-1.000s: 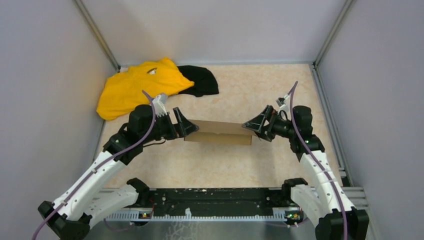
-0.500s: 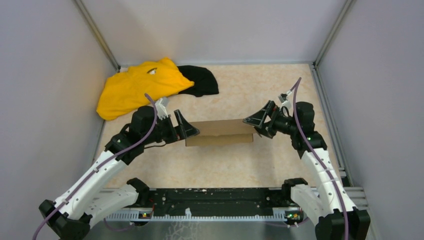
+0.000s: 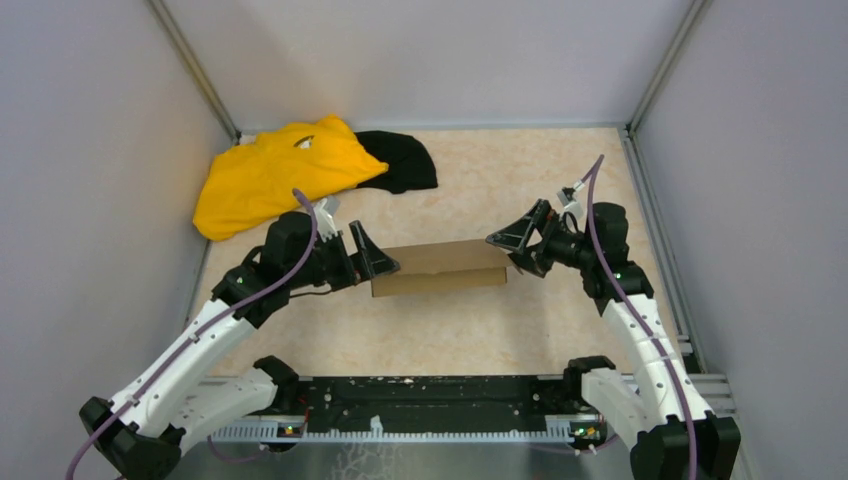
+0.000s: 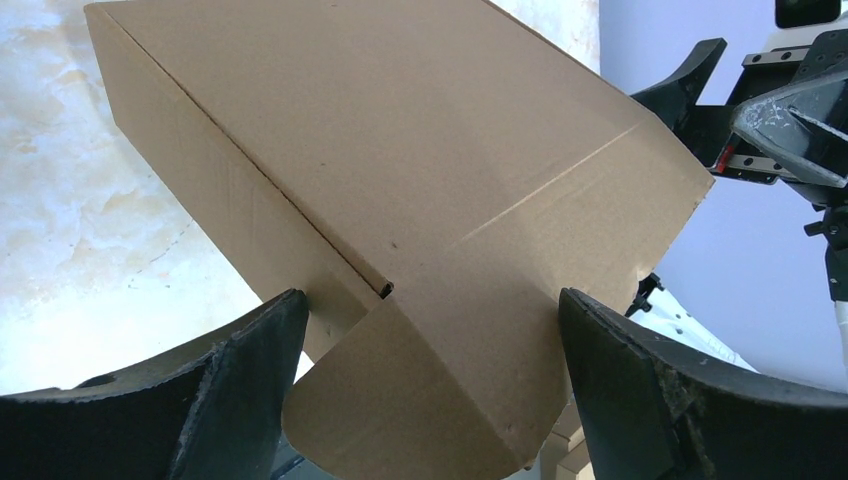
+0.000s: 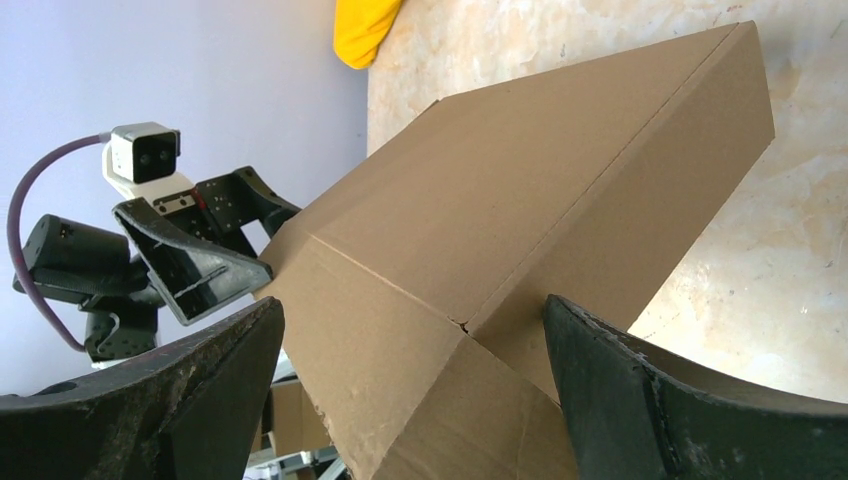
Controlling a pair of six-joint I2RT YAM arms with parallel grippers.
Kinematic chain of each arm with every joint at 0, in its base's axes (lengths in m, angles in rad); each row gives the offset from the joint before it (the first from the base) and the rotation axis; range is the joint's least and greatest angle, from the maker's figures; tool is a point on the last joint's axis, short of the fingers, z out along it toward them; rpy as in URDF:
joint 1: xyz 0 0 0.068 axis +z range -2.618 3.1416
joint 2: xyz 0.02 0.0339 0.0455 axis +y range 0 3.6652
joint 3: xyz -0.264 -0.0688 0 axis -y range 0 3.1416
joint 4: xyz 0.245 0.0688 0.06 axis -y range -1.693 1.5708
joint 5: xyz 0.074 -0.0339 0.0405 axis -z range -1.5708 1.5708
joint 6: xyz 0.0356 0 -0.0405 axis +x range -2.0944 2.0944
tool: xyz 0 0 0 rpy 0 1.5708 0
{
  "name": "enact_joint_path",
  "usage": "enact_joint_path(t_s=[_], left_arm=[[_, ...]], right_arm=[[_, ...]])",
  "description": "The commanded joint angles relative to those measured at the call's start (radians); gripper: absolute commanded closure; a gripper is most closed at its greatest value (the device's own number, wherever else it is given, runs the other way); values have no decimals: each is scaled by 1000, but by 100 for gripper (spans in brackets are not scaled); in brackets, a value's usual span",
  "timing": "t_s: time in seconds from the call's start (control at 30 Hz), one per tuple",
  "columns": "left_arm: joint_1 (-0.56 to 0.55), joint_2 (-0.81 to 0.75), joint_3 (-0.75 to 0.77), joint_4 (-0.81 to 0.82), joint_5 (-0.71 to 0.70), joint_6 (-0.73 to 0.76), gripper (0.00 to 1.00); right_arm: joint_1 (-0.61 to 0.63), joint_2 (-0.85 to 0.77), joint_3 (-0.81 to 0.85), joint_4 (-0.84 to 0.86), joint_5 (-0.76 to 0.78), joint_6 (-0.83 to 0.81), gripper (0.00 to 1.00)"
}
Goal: Fold the paper box
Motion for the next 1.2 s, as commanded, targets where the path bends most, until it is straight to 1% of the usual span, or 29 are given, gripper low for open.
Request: enact_joint_path(t_s=[0.0,0.2,0.33,0.57,0.93,1.17], left_arm=[[-8,-9,37,26,54,-47,1],[1,2,58,-16,36,-60,1],[19,14,70,-37,34,-64,1],[70,54,69,-29,91,-78,1],[142,118,111,-61,157,-87,1],[191,172,100,-48,224,-92,1]], right_arm=[[23,-14,71,28,-105,64,1],[23,-19,69,16,-79,94,1],[23,-7,90,-27,-45,92,1],[23,26,134,-72,-17,106,1],[23,74,142,-32,-11,181,1],[23,117,131,22,-10,234,1]])
